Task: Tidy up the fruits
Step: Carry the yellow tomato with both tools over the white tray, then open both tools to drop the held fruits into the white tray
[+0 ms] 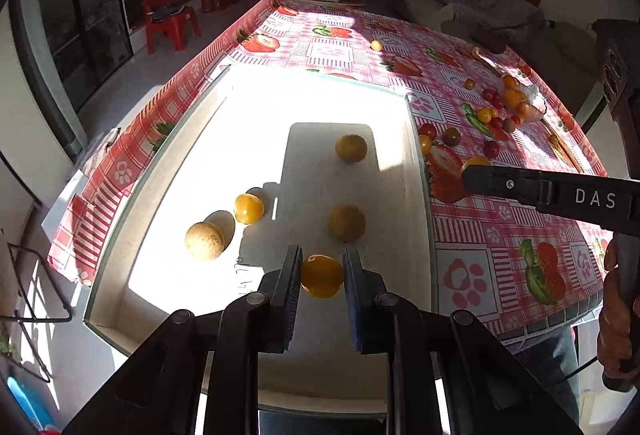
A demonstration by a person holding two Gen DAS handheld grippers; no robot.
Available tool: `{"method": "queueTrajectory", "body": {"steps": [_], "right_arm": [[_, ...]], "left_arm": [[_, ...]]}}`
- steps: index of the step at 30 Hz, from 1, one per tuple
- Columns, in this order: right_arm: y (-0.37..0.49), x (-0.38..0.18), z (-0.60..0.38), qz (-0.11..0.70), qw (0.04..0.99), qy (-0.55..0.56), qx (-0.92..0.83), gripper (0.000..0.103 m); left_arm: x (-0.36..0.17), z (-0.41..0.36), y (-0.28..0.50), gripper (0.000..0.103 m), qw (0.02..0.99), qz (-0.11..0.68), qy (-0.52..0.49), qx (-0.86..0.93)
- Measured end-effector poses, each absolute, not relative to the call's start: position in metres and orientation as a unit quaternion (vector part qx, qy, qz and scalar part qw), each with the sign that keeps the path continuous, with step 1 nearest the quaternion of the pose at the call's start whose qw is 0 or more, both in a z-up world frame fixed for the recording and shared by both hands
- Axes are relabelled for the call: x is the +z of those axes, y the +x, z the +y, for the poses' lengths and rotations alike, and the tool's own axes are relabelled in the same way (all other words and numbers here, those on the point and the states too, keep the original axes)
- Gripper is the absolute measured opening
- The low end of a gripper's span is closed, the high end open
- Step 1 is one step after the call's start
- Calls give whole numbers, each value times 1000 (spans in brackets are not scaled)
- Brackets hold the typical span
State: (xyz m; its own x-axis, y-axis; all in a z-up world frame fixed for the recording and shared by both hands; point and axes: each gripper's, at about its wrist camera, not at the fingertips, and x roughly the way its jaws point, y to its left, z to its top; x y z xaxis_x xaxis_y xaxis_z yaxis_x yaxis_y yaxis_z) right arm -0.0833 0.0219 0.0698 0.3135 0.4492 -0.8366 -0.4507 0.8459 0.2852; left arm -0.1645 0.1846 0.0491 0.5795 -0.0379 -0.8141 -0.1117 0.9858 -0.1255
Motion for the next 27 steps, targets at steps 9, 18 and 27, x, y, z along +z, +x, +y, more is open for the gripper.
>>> {"method": "queueTrajectory", "body": {"steps": [9, 18, 27], "right_arm": [[-75, 54, 84, 540, 788, -26, 295, 27], [-61, 38, 113, 561, 775, -42, 288, 28], [-58, 26, 130, 571, 766, -72, 288, 32]], "left_arm": [[33, 200, -164, 22, 880, 466, -87, 34], [26, 201, -162, 22, 876, 474, -78, 37], [22, 198, -160, 23, 873, 481, -66, 40]]}}
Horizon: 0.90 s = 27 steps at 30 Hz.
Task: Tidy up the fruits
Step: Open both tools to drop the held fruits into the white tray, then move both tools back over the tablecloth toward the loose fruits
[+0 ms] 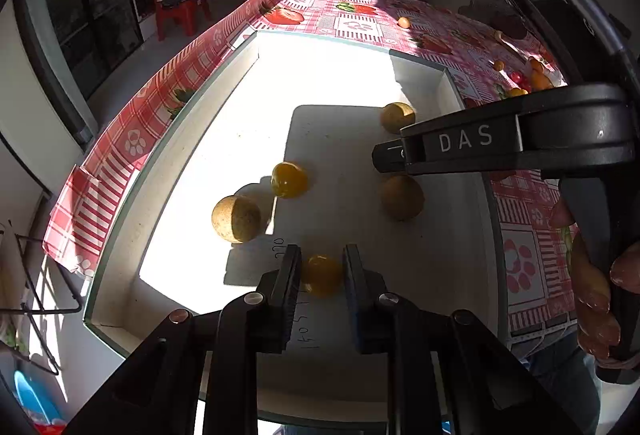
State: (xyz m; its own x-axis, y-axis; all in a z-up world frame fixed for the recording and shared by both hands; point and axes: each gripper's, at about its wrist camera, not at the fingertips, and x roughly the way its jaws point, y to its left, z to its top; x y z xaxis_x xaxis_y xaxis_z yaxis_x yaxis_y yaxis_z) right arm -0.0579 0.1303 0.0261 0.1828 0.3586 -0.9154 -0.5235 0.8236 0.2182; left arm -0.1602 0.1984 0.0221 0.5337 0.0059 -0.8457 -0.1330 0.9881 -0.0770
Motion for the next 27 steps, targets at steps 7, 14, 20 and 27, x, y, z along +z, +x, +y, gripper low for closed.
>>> {"method": "queueTrajectory", "body": {"steps": [7, 14, 20, 27], "right_arm": [[-54, 37, 129, 561, 770, -50, 301, 67], [-55, 67, 96, 527, 797, -11, 295, 79], [-56, 74, 44, 516, 816, 15, 260, 79], [-57, 58, -37, 518, 835, 34, 185, 79]], "left_arm": [[28, 198, -165, 76, 884, 461, -58, 49], [39, 197, -162, 76, 884, 460, -61, 49], [53, 177, -153, 76, 889, 454, -39, 36], [74, 145, -136, 76, 889, 457, -40, -2]]}}
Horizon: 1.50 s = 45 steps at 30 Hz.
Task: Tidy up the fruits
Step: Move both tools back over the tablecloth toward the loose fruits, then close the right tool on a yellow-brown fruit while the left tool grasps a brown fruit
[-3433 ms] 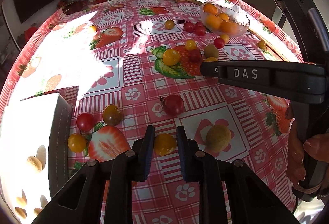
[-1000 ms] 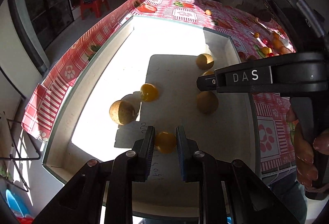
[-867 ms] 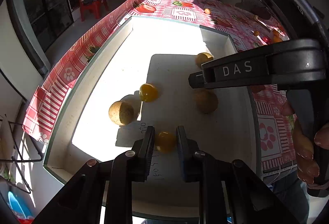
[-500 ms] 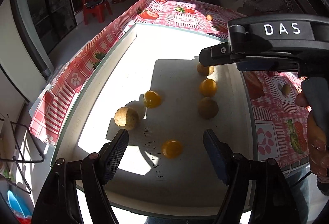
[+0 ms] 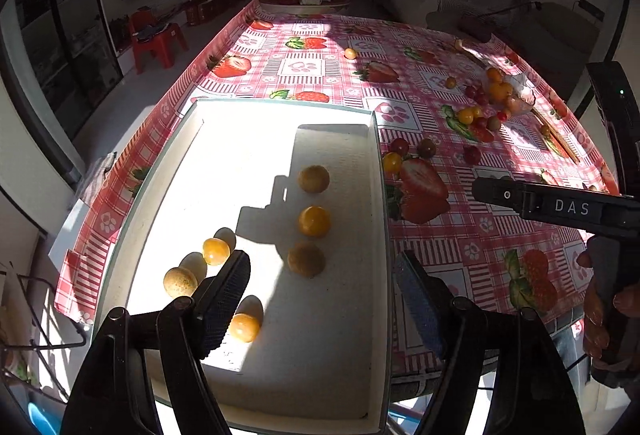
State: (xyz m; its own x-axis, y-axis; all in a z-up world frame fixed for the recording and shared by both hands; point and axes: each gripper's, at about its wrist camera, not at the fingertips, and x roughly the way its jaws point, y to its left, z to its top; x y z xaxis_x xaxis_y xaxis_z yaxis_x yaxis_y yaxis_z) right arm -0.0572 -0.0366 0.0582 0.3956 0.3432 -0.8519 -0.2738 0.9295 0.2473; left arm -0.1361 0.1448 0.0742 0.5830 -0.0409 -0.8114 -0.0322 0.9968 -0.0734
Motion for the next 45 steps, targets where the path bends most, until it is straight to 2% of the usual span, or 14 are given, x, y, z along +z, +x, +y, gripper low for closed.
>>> {"method": "queueTrajectory", "body": {"steps": [7, 18, 19, 20, 22, 31, 36, 37, 38, 39, 41, 43, 44, 45], "right_arm": [[-57, 38, -105, 528, 839, 54, 118, 79], [-61, 29, -121, 509, 853, 16, 116, 79], [-60, 28, -120, 508, 853, 10, 118, 79], [-59, 27, -118, 507, 854, 6, 120, 79], [-56, 25, -116, 506, 854, 2, 124, 79], [-39, 18, -100, 496, 857, -17, 136, 78], [-33, 16, -89, 488, 861, -36, 139, 69], [-33, 16, -87, 486, 862, -41, 139, 66], [-33, 16, -85, 484, 863, -47, 138, 62], [-33, 16, -84, 482, 864, -54, 137, 58], [-34, 17, -84, 480, 865, -57, 137, 36], [-34, 18, -88, 482, 863, -47, 142, 30], [-35, 18, -90, 484, 862, -40, 143, 30], [-36, 18, -93, 485, 862, -35, 143, 30]], "left_arm": [[92, 94, -101, 76, 887, 457, -39, -51], [63, 46, -29, 76, 877, 474, 28, -74], [61, 43, -24, 75, 877, 472, 33, -77], [58, 39, -20, 66, 878, 471, 40, -80], [51, 34, -11, 61, 873, 478, 59, -83], [29, 28, 12, 61, 866, 486, 81, -84], [28, 22, 17, 61, 864, 486, 92, -93], [27, 21, 18, 57, 864, 486, 93, -95], [26, 20, 18, 52, 862, 488, 95, -97], [25, 19, 17, 50, 860, 490, 96, -101], [22, 18, 16, 49, 859, 492, 101, -100], [15, 20, 16, 45, 853, 504, 93, -100], [15, 25, 14, 39, 854, 504, 68, -111], [15, 27, 13, 38, 855, 503, 56, -112]]}}
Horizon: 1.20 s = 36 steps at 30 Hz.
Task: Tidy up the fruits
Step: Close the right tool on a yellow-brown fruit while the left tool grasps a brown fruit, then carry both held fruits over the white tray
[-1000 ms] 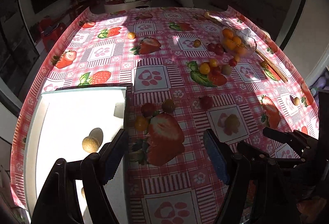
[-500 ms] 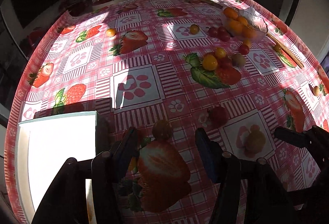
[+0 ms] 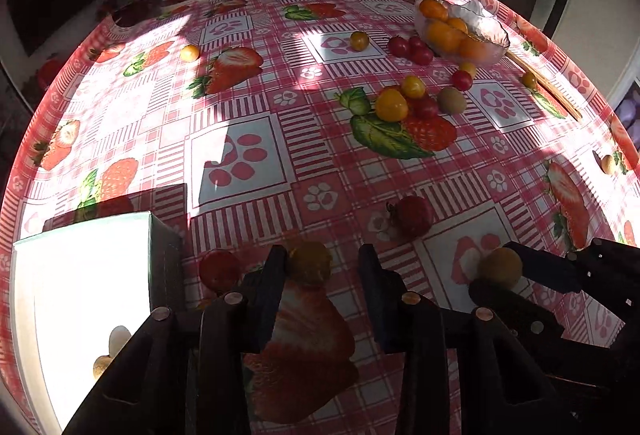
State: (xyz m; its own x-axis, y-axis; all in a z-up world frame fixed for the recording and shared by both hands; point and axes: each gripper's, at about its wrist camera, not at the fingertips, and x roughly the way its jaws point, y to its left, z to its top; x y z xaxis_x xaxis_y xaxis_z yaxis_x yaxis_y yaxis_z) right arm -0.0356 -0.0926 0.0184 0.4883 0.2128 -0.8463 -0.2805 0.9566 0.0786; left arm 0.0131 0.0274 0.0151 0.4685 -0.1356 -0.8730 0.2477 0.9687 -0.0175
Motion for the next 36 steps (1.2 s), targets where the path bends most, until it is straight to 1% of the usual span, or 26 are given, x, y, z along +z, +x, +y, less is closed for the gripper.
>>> {"method": "queueTrajectory", "body": {"steps": [1, 3, 4, 16, 28, 36], "right_arm": [[-37, 19, -95, 486, 862, -30, 143, 30], [-40, 19, -99, 488, 861, -21, 143, 30], [-42, 19, -101, 489, 860, -17, 143, 30], [-55, 24, -120, 493, 858, 22, 143, 30], [-71, 33, -140, 499, 854, 58, 136, 30], [-78, 43, -131, 497, 855, 52, 139, 31]], "left_arm": [[15, 28, 12, 38, 856, 502, 55, -113], [15, 25, 8, 24, 856, 499, 60, -119], [15, 24, 7, 23, 857, 498, 61, -121], [19, 22, -7, 23, 861, 492, 51, -118], [51, 36, -54, 23, 875, 468, 18, -125], [68, 61, -77, 23, 884, 454, -6, -114]]}}
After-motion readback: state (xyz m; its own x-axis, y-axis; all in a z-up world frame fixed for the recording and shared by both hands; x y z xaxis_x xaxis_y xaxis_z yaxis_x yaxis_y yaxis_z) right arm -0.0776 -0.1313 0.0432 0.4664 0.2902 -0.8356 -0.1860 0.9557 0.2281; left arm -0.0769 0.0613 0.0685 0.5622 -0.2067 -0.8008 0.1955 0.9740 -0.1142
